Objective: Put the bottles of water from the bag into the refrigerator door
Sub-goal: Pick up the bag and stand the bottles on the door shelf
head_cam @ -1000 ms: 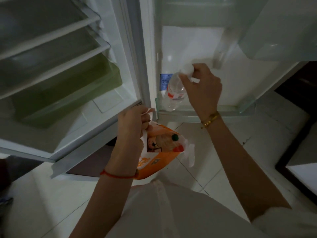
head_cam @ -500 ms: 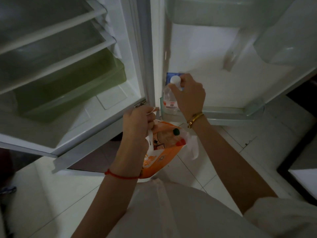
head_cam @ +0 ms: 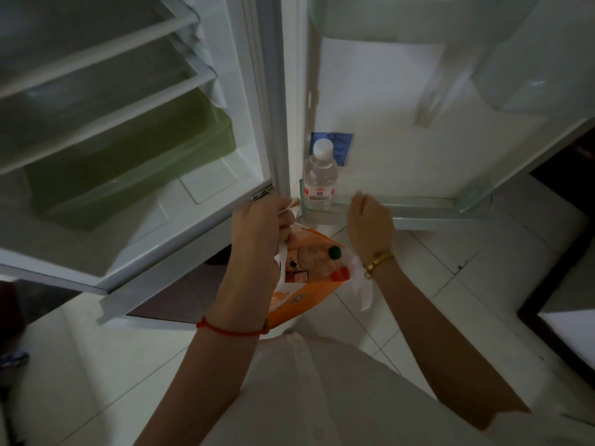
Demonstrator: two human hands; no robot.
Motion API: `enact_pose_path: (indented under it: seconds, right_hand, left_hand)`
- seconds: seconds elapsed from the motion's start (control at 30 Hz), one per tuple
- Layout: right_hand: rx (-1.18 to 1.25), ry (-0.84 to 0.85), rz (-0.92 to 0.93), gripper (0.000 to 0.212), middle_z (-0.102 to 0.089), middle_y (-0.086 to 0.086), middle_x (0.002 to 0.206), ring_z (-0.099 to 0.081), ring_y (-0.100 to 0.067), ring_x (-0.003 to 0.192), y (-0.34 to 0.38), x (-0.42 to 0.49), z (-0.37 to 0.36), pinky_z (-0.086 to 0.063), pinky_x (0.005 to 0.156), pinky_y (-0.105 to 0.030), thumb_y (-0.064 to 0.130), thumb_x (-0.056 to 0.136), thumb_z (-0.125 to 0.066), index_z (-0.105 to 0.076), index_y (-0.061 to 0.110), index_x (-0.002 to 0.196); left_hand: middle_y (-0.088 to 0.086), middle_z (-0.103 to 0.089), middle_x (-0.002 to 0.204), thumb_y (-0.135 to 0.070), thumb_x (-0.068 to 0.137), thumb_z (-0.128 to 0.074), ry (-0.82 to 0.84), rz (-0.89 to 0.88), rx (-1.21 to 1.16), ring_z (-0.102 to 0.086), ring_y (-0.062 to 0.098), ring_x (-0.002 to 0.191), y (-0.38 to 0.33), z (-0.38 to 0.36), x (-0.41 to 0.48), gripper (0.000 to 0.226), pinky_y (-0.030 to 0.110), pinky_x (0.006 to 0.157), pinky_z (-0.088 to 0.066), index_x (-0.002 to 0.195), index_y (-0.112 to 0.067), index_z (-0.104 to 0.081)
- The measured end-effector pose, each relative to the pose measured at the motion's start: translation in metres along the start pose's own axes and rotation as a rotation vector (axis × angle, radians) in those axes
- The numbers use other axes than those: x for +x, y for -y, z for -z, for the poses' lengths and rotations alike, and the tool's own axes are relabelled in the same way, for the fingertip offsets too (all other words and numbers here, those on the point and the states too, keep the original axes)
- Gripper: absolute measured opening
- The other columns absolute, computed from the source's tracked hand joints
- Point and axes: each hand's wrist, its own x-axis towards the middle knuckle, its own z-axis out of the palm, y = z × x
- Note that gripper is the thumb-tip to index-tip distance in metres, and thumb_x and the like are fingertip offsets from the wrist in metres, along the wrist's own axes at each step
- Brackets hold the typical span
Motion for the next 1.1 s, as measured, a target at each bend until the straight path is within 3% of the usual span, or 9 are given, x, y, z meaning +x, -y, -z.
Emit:
enact_pose_path:
  seconds: [0.13,0.27,0.33,0.4,0.5,0.6,0.8,0.97,1.1]
  right_hand:
    - [-0.209,0.377,-0.128,0.041,-0.041,0.000,0.062,-0.044,-0.018,0.063,-0.047,-0.033,-0.030,-0.039,0.059,-0.025,0.020,0.097,-0.043,-0.033,0.018,0.057]
    - [-0.140,0.658,-0.158,0.029,-0.045,0.007,0.056,-0.048,-0.010,0.051,-0.063,-0.051,-0.054,-0.032,0.042,-0.013,0.018,0.088,-0.056,-0.047,0.020,0.060]
    - [-0.174,0.744,-0.173,0.016,-0.055,0.002,0.069,-0.053,-0.013,0.064,-0.068,-0.059,-0.059,-0.031,0.048,-0.014,0.026,0.088,-0.060,-0.062,0.010,0.090]
    - [-0.194,0.828,-0.192,0.054,-0.065,-0.011,0.105,-0.059,-0.019,0.089,-0.072,-0.064,-0.063,-0.042,0.063,-0.014,0.038,0.088,-0.064,-0.054,0.004,0.128]
    - [-0.174,0.880,-0.220,0.073,-0.048,-0.013,0.144,-0.051,-0.026,0.128,-0.071,-0.067,-0.061,-0.043,0.100,-0.025,0.042,0.088,-0.064,-0.035,0.010,0.147]
    - [-0.201,0.831,-0.187,0.075,-0.047,-0.009,0.146,-0.050,-0.026,0.130,-0.071,-0.073,-0.055,-0.043,0.104,-0.029,0.044,0.086,-0.065,-0.034,0.014,0.148]
    - [-0.041,0.597,-0.136,0.031,-0.063,-0.005,0.086,-0.061,-0.020,0.083,-0.049,-0.084,-0.032,-0.040,0.055,-0.017,0.028,0.078,-0.073,-0.063,0.007,0.100]
    - [-0.004,0.414,-0.074,0.034,-0.043,0.011,0.054,-0.040,-0.002,0.050,-0.014,-0.086,-0.001,-0.029,0.046,-0.013,0.032,0.076,-0.069,-0.046,0.020,0.054]
    - [0.002,0.259,-0.068,0.025,-0.066,-0.001,0.080,-0.062,-0.015,0.074,0.006,-0.081,0.033,-0.051,0.067,-0.023,0.033,0.071,-0.073,-0.069,0.010,0.081]
  left_hand:
    - [-0.009,-0.031,0.037,-0.003,0.090,-0.049,0.001,0.031,0.008,-0.023,0.003,0.027,0.001,-0.002,-0.008,0.012,0.024,0.051,-0.022,0.080,-0.008,-0.053]
    - [-0.010,-0.032,0.035,-0.003,0.091,-0.048,0.010,0.056,0.039,-0.024,0.004,0.029,0.002,-0.001,-0.013,0.024,0.017,0.040,-0.023,0.068,-0.011,-0.052]
    - [-0.010,-0.033,0.034,-0.003,0.091,-0.048,0.015,0.050,0.051,-0.024,0.004,0.030,0.004,0.001,-0.017,0.029,0.015,0.033,-0.022,0.064,-0.011,-0.050]
    - [-0.009,-0.034,0.034,-0.002,0.090,-0.049,0.017,0.037,0.034,-0.026,0.004,0.029,0.007,0.003,-0.021,0.039,0.016,0.033,-0.024,0.053,-0.014,-0.052]
    - [-0.009,-0.033,0.034,-0.004,0.091,-0.050,0.024,0.045,0.027,-0.025,0.004,0.029,0.011,0.006,-0.024,0.060,0.016,0.035,-0.025,0.032,-0.017,-0.051]
    - [-0.009,-0.033,0.032,-0.006,0.091,-0.050,0.002,0.036,0.043,-0.024,0.002,0.026,0.009,0.008,-0.026,0.040,0.019,0.041,-0.025,0.053,-0.014,-0.053]
    - [-0.011,-0.034,0.030,-0.008,0.094,-0.048,0.013,-0.007,0.065,-0.025,0.004,0.023,0.002,0.023,-0.030,0.019,0.012,0.029,-0.028,0.104,0.000,-0.061]
    - [-0.010,-0.029,0.028,-0.006,0.096,-0.044,0.099,0.050,0.019,-0.023,0.005,0.020,-0.003,0.025,-0.033,0.020,0.013,0.030,-0.030,0.082,-0.002,-0.057]
    - [-0.009,-0.033,0.032,-0.002,0.094,-0.044,0.140,0.035,-0.025,-0.024,0.003,0.023,0.004,0.015,-0.035,0.030,0.016,0.035,-0.033,0.065,-0.010,-0.046]
